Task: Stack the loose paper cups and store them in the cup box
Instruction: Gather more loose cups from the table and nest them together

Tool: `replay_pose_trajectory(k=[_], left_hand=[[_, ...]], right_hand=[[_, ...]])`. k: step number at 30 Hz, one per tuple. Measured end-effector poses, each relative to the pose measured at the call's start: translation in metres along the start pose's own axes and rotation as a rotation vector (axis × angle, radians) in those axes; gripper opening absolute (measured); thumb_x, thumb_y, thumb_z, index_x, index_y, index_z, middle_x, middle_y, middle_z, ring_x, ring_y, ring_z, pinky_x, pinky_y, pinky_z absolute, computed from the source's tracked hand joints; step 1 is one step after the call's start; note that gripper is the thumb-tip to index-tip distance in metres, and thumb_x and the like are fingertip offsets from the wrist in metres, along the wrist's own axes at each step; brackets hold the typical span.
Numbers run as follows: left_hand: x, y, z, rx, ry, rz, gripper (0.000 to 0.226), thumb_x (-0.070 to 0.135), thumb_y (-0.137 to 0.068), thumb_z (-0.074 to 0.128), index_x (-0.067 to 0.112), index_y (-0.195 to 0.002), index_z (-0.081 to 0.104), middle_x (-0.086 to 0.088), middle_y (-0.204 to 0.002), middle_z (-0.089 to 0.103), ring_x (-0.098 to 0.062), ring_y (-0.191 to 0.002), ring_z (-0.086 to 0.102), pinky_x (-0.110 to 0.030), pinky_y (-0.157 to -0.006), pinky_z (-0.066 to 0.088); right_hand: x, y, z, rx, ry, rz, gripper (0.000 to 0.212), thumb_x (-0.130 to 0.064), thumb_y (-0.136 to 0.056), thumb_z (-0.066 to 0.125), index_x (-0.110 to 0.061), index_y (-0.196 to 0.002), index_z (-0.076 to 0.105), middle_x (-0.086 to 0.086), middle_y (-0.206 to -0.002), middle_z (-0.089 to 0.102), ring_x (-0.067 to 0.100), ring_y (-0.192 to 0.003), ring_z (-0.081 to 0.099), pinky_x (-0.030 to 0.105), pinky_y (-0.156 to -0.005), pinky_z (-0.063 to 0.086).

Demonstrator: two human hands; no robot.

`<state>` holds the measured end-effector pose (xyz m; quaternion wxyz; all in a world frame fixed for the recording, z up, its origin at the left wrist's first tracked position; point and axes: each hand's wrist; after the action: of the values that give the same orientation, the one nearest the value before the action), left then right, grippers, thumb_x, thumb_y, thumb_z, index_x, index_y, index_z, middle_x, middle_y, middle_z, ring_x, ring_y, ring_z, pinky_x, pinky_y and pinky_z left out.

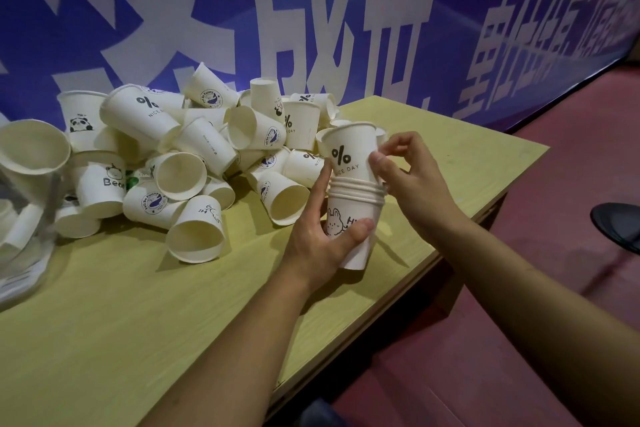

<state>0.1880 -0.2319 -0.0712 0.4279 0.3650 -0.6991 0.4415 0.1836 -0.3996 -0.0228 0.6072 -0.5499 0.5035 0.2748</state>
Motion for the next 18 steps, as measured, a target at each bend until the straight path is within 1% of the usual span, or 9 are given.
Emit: replay_pose_trajectory(k=[2, 4, 5, 7, 9, 11, 13, 15, 18], left_hand=[[0.0, 0.0, 0.0, 0.011, 0.006, 0.0, 0.095, 0.067, -0.062, 0.069, 0.074, -0.139, 0.014, 0.032, -0.132, 0.046, 0.009, -0.113, 0.055, -0.019, -0.086, 0.054], [0.0, 0.0, -0.001, 0.052, -0.011, 0.011, 0.098, 0.067, -0.062, 0.068, 0.068, -0.143, 0.013, 0.027, -0.13, 0.049, 0.01, -0.108, 0.057, -0.02, -0.083, 0.055], [-0.001, 0.0, -0.001, 0.091, -0.015, 0.012, 0.1, 0.068, -0.063, 0.068, 0.067, -0.144, 0.01, 0.021, -0.129, 0.052, 0.007, -0.104, 0.06, -0.023, -0.083, 0.056], [-0.002, -0.002, -0.003, 0.177, -0.02, 0.009, 0.1, 0.068, -0.063, 0.069, 0.072, -0.14, 0.005, 0.006, -0.131, 0.056, -0.001, -0.104, 0.062, -0.037, -0.086, 0.059], [-0.002, -0.003, -0.005, 0.214, -0.04, 0.01, 0.097, 0.064, -0.065, 0.071, 0.073, -0.138, 0.008, 0.008, -0.13, 0.053, 0.004, -0.108, 0.058, -0.039, -0.091, 0.057], [-0.004, -0.003, -0.005, 0.22, -0.027, 0.021, 0.09, 0.055, -0.069, 0.075, 0.064, -0.14, 0.019, 0.025, -0.122, 0.049, 0.017, -0.101, 0.056, -0.023, -0.09, 0.054], [-0.004, -0.004, -0.004, 0.227, -0.018, 0.035, 0.085, 0.048, -0.071, 0.075, 0.056, -0.14, 0.027, 0.037, -0.117, 0.041, 0.026, -0.096, 0.052, -0.005, -0.081, 0.047], [-0.003, -0.004, -0.003, 0.223, -0.013, 0.034, 0.083, 0.047, -0.071, 0.075, 0.055, -0.14, 0.028, 0.04, -0.117, 0.039, 0.027, -0.096, 0.05, 0.0, -0.076, 0.043], [-0.003, -0.005, -0.006, 0.22, 0.015, 0.005, 0.083, 0.051, -0.071, 0.075, 0.06, -0.138, 0.027, 0.036, -0.118, 0.045, 0.025, -0.096, 0.053, -0.005, -0.079, 0.047]], right_hand=[[0.003, 0.001, -0.001, -0.034, 0.008, 0.001, 0.036, -0.03, -0.095, 0.062, -0.037, -0.126, 0.047, -0.006, -0.117, 0.055, 0.009, -0.096, 0.066, 0.028, -0.078, 0.059], [0.005, 0.002, 0.0, -0.066, 0.02, 0.004, 0.035, -0.029, -0.097, 0.059, -0.041, -0.13, 0.053, -0.008, -0.121, 0.056, 0.008, -0.101, 0.064, 0.032, -0.082, 0.059], [0.007, 0.002, 0.001, -0.069, 0.009, 0.014, 0.029, -0.029, -0.098, 0.057, -0.039, -0.124, 0.062, -0.007, -0.121, 0.058, 0.007, -0.102, 0.063, 0.036, -0.085, 0.058], [0.008, 0.002, 0.003, -0.057, -0.024, 0.046, 0.023, -0.03, -0.093, 0.055, -0.036, -0.1, 0.076, -0.008, -0.118, 0.061, 0.004, -0.099, 0.061, 0.037, -0.085, 0.055], [0.011, -0.001, 0.004, -0.057, 0.013, 0.054, 0.025, -0.029, -0.093, 0.054, -0.035, -0.089, 0.077, -0.01, -0.114, 0.062, 0.002, -0.099, 0.06, 0.037, -0.085, 0.053], [0.015, -0.011, 0.004, -0.042, 0.135, 0.024, 0.023, -0.029, -0.099, 0.052, -0.033, -0.105, 0.074, -0.011, -0.118, 0.061, 0.005, -0.103, 0.058, 0.037, -0.089, 0.053], [0.027, -0.03, 0.002, 0.018, 0.306, -0.001, 0.029, -0.031, -0.099, 0.055, -0.033, -0.127, 0.063, -0.006, -0.126, 0.057, 0.011, -0.108, 0.057, 0.039, -0.093, 0.053], [0.04, -0.052, -0.001, 0.07, 0.52, 0.013, 0.046, -0.03, -0.096, 0.061, -0.034, -0.141, 0.049, 0.0, -0.137, 0.049, 0.017, -0.119, 0.051, 0.04, -0.1, 0.049], [0.053, -0.078, -0.006, 0.063, 0.761, 0.095, 0.059, -0.029, -0.094, 0.064, -0.035, -0.147, 0.039, 0.004, -0.151, 0.035, 0.027, -0.137, 0.034, 0.046, -0.111, 0.037]])
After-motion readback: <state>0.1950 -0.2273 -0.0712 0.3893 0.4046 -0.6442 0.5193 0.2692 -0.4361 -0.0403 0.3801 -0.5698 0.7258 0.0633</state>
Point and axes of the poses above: each hand's wrist, its own y-axis away from the middle knuckle, its own z-axis out of the palm, x = y × z
